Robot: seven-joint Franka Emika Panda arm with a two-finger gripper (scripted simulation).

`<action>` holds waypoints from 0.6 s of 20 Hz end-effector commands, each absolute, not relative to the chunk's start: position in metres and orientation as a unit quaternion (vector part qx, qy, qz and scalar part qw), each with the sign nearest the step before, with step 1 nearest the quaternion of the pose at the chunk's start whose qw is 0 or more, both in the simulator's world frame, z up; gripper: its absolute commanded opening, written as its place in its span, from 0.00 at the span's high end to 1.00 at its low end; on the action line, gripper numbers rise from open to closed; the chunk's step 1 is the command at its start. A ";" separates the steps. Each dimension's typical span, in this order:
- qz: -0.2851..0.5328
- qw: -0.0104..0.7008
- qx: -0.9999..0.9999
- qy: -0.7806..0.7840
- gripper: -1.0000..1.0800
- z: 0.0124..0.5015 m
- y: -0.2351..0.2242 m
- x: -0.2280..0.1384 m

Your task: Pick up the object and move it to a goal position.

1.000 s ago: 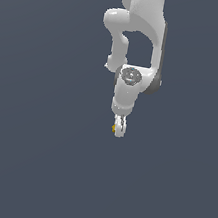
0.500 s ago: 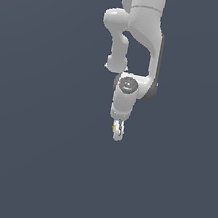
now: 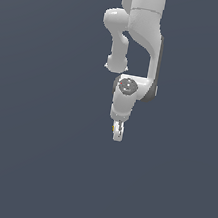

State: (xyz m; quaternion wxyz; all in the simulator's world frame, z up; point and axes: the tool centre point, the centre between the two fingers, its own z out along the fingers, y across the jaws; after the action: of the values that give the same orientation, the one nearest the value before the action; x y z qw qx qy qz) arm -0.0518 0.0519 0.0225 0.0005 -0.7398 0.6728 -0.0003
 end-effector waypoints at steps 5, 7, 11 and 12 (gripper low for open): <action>0.000 0.000 -0.740 0.673 1.00 0.022 0.052 -0.052; 0.000 0.000 -0.740 0.673 1.00 0.022 0.048 -0.051; 0.000 0.000 -0.740 0.673 1.00 0.023 0.032 -0.043; 0.000 0.000 -0.740 0.673 1.00 0.023 0.026 -0.041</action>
State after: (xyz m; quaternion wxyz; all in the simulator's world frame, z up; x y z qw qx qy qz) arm -0.0443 0.0354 0.0226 0.0003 -0.7408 0.6717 0.0004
